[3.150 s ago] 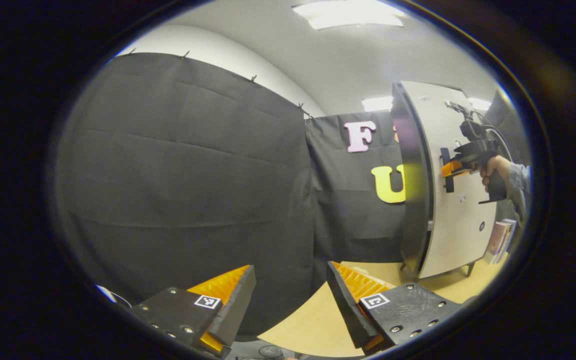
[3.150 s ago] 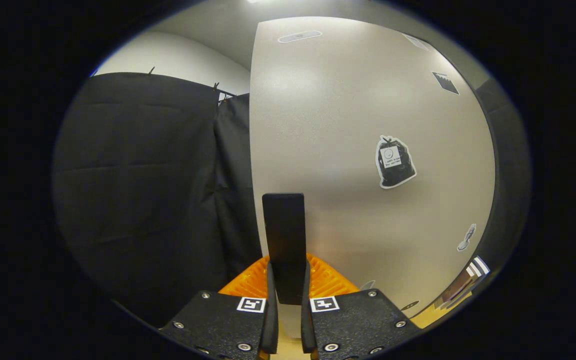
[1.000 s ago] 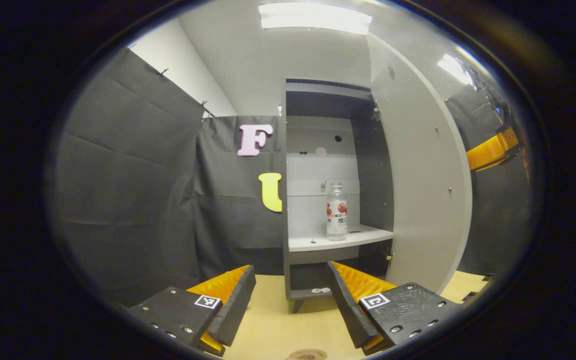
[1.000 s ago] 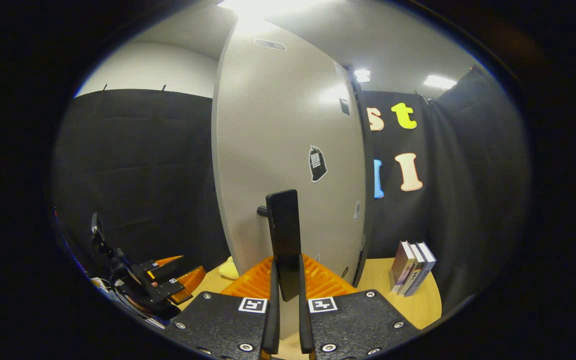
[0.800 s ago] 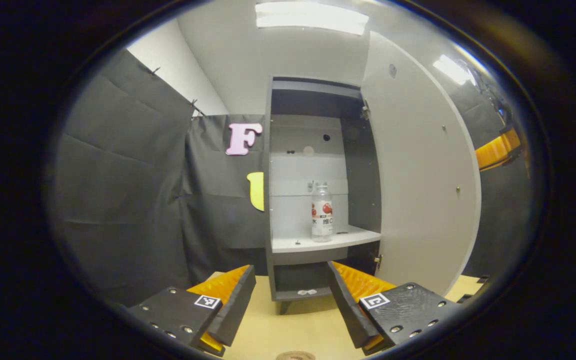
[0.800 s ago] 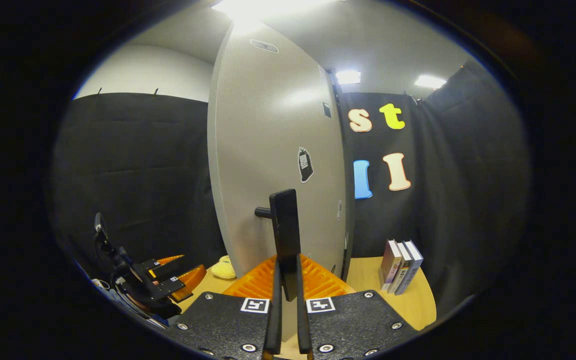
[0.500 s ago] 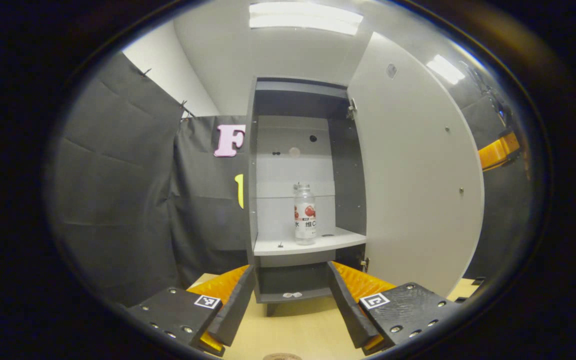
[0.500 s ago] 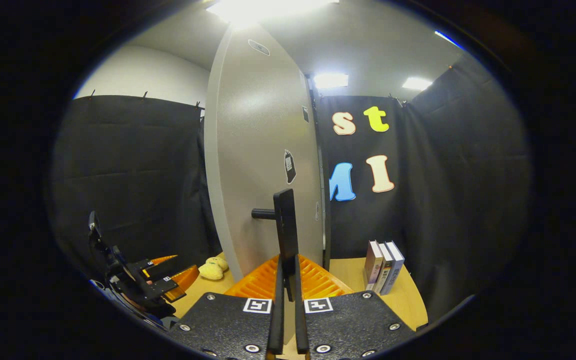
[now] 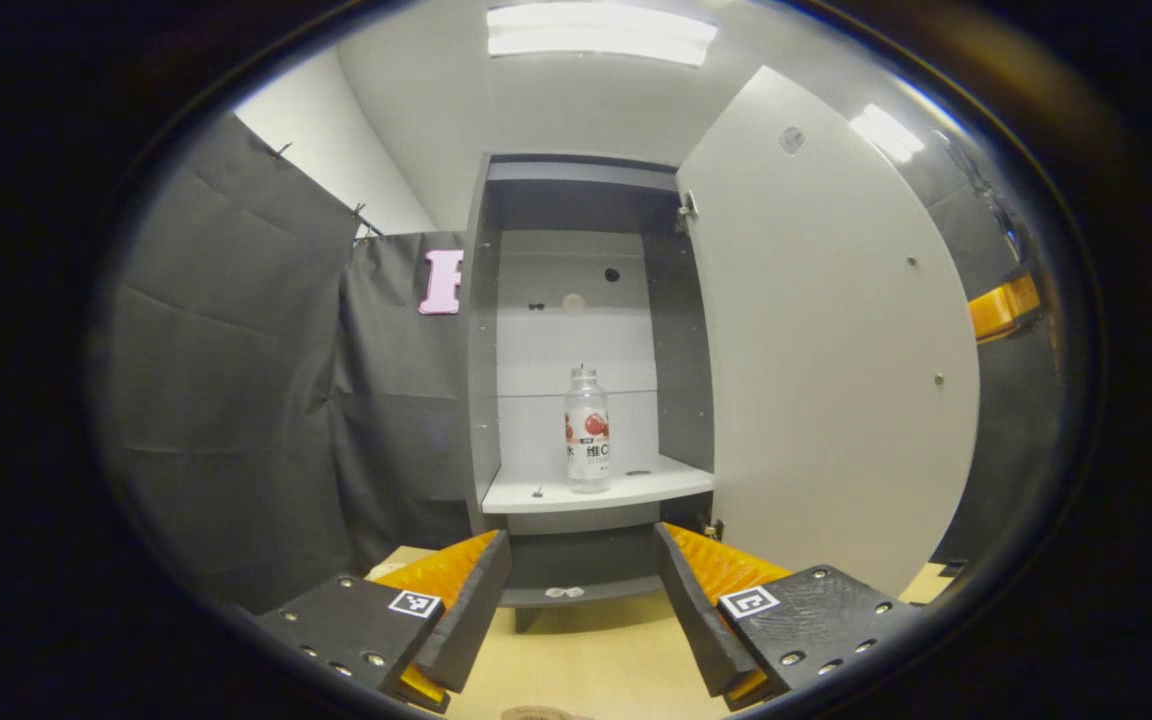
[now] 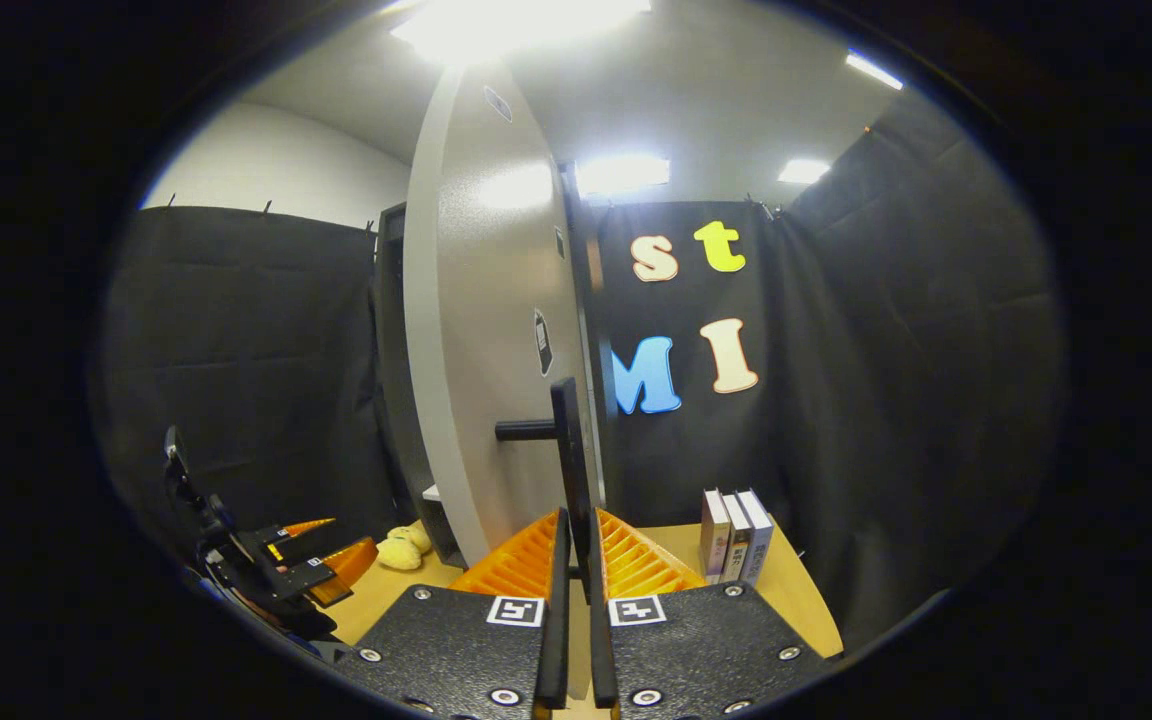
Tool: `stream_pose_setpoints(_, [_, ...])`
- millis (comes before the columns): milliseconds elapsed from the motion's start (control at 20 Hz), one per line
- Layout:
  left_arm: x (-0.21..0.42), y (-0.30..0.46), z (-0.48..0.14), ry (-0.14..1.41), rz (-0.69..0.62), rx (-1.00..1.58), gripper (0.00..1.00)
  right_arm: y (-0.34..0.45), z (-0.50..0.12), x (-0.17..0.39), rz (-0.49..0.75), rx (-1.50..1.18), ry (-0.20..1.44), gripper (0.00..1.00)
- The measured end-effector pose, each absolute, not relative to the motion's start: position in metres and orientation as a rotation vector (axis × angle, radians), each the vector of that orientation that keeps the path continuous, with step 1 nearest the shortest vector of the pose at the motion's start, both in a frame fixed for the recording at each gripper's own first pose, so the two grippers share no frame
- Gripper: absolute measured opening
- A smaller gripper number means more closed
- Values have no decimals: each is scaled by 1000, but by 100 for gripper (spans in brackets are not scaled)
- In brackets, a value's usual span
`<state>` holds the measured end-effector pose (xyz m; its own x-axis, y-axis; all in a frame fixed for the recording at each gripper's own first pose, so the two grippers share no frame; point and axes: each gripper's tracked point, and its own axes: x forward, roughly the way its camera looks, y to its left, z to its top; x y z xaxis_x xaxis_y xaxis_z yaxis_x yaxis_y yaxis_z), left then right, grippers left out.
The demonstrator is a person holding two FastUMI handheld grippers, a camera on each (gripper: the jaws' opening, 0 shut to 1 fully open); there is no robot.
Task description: Open the cabinet door with the right hand, grasp the bottle in the cabinet with the left hand and place it on the coaster, then close the cabinet door with the right hand.
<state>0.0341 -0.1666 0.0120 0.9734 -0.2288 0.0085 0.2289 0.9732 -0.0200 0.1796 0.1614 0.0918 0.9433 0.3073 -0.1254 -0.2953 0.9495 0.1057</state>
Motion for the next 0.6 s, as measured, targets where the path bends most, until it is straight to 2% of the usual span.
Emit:
stream_pose_setpoints(200, [46,-182,24,-7,-235,-15,89,176,92,173,410,157,140,8])
stream_pose_setpoints(300, [52,-185,35,-22,-233,-12,85,167,90,173,396,148,128,11])
stream_pose_setpoints(400, [67,-189,49,-51,-241,-14,89,148,87,177,331,105,107,15])
stream_pose_setpoints(450, [72,-190,55,-61,-242,-13,85,139,85,178,300,92,96,25])
stream_pose_setpoints(500, [79,-192,61,-67,-243,-17,89,132,84,180,275,89,87,36])
stream_pose_setpoints(600, [96,-198,69,-71,-252,-43,89,120,81,181,209,93,76,76])
